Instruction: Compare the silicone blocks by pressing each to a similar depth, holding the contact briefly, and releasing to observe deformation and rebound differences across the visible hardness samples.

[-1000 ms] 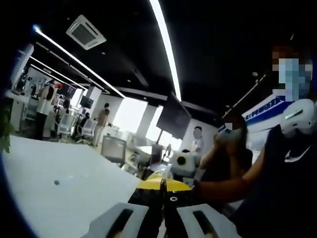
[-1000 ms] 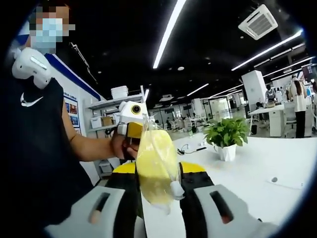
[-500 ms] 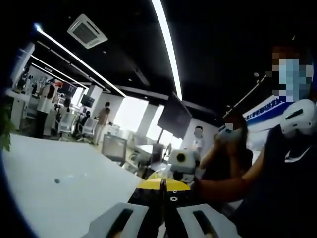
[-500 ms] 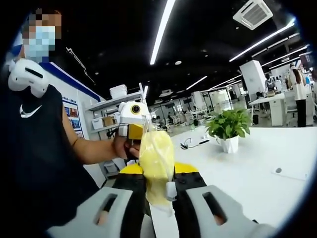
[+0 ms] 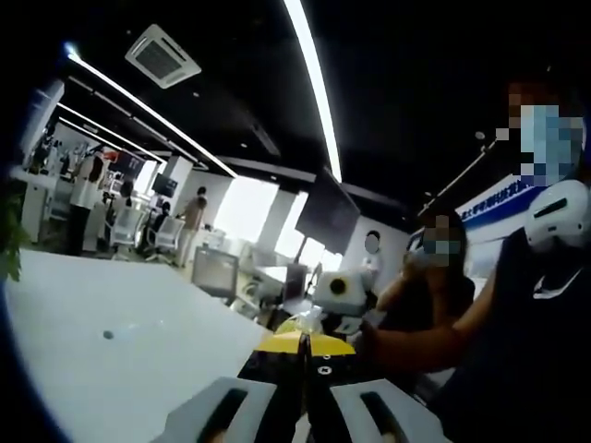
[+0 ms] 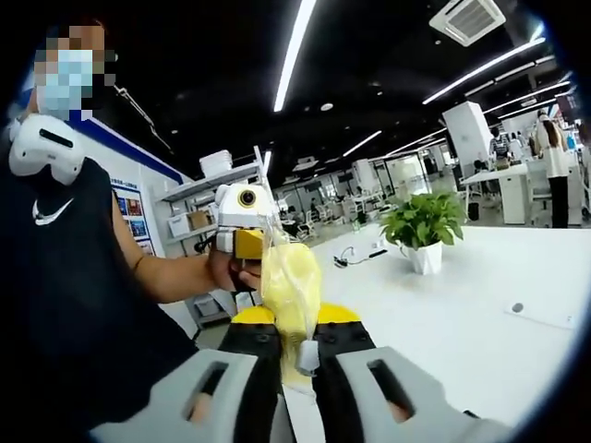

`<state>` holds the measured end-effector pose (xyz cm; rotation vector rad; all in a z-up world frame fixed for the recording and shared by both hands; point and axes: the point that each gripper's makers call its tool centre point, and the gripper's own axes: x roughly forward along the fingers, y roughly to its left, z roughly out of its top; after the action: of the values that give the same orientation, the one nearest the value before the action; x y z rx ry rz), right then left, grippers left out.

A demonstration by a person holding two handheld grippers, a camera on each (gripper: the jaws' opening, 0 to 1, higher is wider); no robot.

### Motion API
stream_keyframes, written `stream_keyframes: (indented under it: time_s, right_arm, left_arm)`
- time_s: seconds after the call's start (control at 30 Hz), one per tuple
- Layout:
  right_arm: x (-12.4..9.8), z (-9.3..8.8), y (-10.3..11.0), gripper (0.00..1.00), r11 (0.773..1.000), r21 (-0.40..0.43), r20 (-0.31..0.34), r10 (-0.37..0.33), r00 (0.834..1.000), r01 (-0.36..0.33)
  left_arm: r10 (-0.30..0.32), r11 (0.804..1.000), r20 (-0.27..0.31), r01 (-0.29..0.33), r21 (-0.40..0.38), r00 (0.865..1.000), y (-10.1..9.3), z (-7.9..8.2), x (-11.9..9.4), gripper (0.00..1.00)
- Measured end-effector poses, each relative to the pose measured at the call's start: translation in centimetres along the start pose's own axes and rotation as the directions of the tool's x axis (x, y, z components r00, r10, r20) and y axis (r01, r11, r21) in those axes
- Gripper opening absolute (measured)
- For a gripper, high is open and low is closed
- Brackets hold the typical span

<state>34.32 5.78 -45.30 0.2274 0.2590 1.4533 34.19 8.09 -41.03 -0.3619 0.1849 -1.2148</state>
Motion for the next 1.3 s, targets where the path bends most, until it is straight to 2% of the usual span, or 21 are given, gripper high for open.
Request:
stream_keyframes:
  time_s: [0.27,0.6,0.8,1.0,1.3]
  right_arm:
    - [-0.07,-0.28,-0.02,0.03,1.0,0.031,-0.018,0.002,1.0,-0.001]
    - [-0.2,-0.18,-0.26,0.01,1.0,0.0,-0.049,-0.022,0.999,0.022]
    - [-0.15,-0.07,-0.37,0.01,0.999,0.022,-0.042,-0.022,0.999,0.023]
    - [-0.07,-0.24,-0.18,0.01,1.0,0.023,-0.047,-0.019,0.999,0.02]
    - [-0.09,-0.66,-0.26,0.0,1.0,0.01,-0.069,-0.02,0.997,0.021]
  left_arm:
    - [0.008,1.0,-0.007,-0.008,0.022,1.0,0.06,-0.22,0.11,0.0]
    - [0.015,0.998,-0.009,-0.015,0.058,1.0,0.22,-0.27,0.17,0.0]
    - [0.029,0.994,0.001,-0.029,0.105,1.0,0.27,-0.09,0.2,0.0]
    - [0.031,0.993,-0.002,-0.03,0.11,1.0,0.31,-0.23,0.06,0.0]
    - [0.043,0.989,-0.04,-0.036,0.147,0.998,0.49,-0.7,0.0,0.0]
